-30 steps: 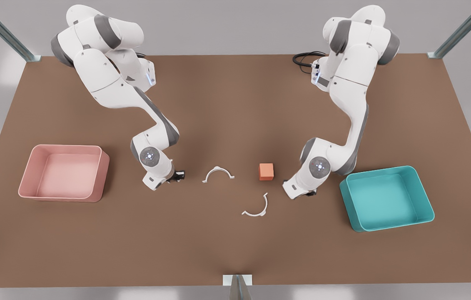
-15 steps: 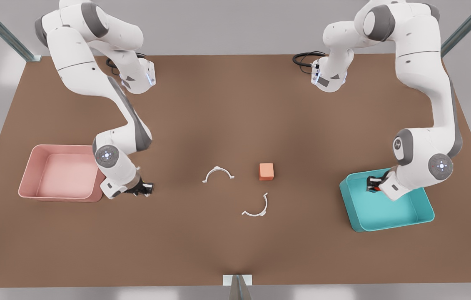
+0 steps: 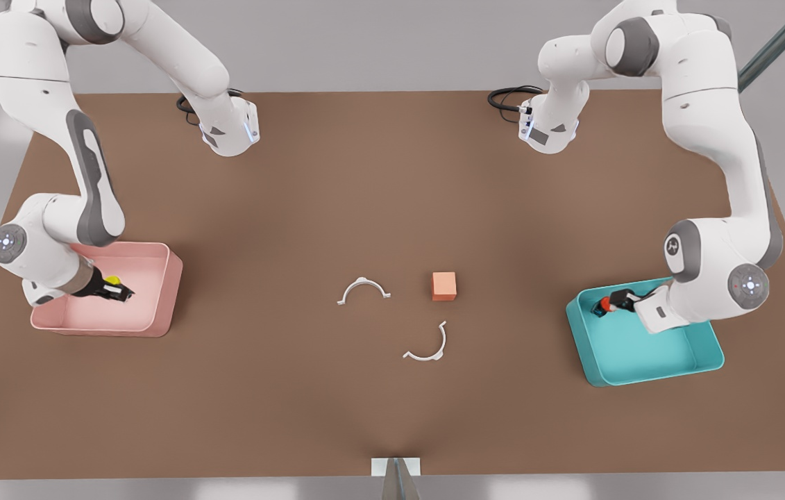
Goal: Place the red button in the blue storage box with the left arm, and place the yellow button in the pink storage box with the right arm
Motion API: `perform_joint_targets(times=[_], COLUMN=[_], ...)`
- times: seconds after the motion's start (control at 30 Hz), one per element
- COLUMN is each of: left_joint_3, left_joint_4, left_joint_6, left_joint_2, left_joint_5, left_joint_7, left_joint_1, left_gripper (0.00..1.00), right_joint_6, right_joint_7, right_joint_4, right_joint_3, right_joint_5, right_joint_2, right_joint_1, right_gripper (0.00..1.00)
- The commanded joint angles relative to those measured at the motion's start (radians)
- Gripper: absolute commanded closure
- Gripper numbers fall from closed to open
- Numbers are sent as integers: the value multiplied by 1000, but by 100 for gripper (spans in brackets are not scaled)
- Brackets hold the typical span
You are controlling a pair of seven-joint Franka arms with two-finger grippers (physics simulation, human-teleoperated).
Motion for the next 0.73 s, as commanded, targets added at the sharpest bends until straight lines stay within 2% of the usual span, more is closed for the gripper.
perform_joint_targets(times=[0.0,0.03,0.07,0.13,0.17,0.2,0.23,0.3,0.33,0.37,0.4,0.47,0.5,0.7], left_joint_3=[-1,-4,-5,-4,-2,1,2,1,-1,-1,-1,-1,-1,-1], left_joint_4=[92,127,133,133,132,100,-6,4,29,61,80,81,81,90], left_joint_6=[-78,-78,-78,-127,-199,-201,-195,-218,-236,-278,-285,-295,-296,-298], left_joint_2=[-5,-20,-62,-162,-217,-281,-375,-370,-350,-320,-301,-295,-294,-280], left_joint_5=[-83,-92,-92,-86,-88,-86,-83,-42,-28,-17,-17,-17,-17,-17], left_joint_7=[-198,-278,-296,-292,-309,-410,-434,-447,-467,-485,-488,-488,-488,-488], left_joint_1=[-3,-3,-12,-12,-12,-14,-28,-41,-54,-57,-57,-57,-57,-57], left_gripper=[0,0,0,0,0,0,0,0,0,0,0,0,0,0], right_joint_6=[-13,-11,-13,-16,-19,-21,-28,-303,-427,-425,-436,-510,-559,-513], right_joint_7=[-358,-356,-355,-350,-346,-339,-333,-136,19,99,60,36,36,35], right_joint_4=[-4,-3,-1,20,91,175,244,508,568,436,366,350,411,442], right_joint_3=[2,2,3,20,68,118,132,132,141,-14,-380,-411,-411,-418], right_joint_5=[-2,-2,-2,-3,-3,-3,-6,-117,-120,-51,153,158,153,136], right_joint_2=[6,6,6,4,-5,-3,-3,6,-12,-186,-261,-247,-207,-172], right_joint_1=[-9,-7,-6,0,3,11,60,243,319,478,743,747,747,747], right_gripper=[18,4,0,0,0,0,0,0,0,0,0,0,0,0])
